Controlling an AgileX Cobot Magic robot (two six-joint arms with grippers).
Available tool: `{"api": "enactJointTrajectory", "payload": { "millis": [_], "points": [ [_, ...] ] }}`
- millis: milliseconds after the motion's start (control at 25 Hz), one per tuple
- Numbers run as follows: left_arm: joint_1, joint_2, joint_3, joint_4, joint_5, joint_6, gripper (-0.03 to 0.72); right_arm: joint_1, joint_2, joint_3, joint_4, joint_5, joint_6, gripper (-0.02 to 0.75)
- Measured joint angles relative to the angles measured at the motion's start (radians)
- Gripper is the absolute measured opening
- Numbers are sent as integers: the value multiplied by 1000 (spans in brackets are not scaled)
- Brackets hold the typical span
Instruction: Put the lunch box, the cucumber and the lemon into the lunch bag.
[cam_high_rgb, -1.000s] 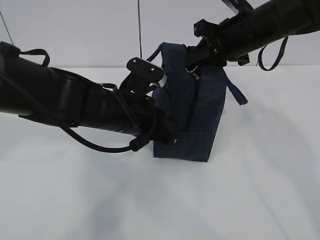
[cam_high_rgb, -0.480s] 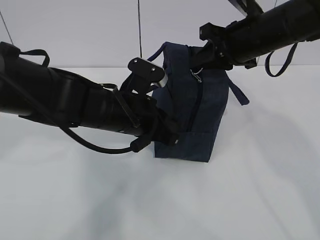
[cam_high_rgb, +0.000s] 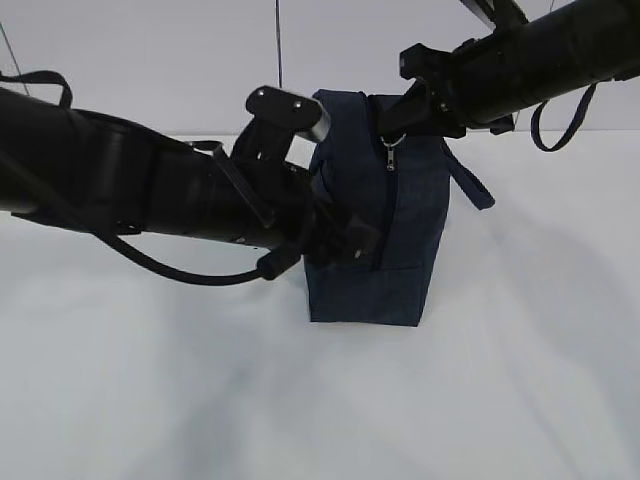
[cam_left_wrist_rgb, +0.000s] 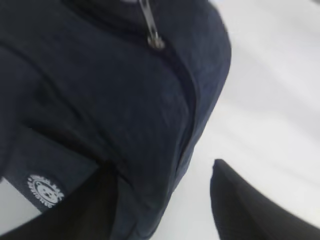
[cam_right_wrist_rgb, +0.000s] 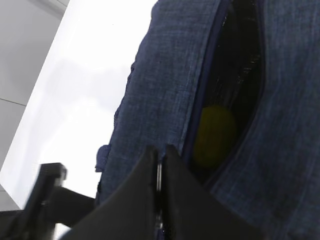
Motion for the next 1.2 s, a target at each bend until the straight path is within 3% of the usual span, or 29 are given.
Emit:
{"api": "enactJointTrajectory", "payload": {
  "millis": [280, 600, 1000, 1200],
  "points": [
    [11, -69, 0, 0, -6, -161, 395, 0, 0, 0, 0, 0, -2, 7],
    [77, -69, 0, 4, 94, -358, 330, 0, 0, 0, 5, 2, -14, 7],
    [86, -67, -7, 6, 102, -458, 200, 0, 0, 0, 24, 14, -32, 7],
    [86, -23, -36, 6, 127, -532, 183, 0, 0, 0, 27, 22, -36, 7]
  ]
}}
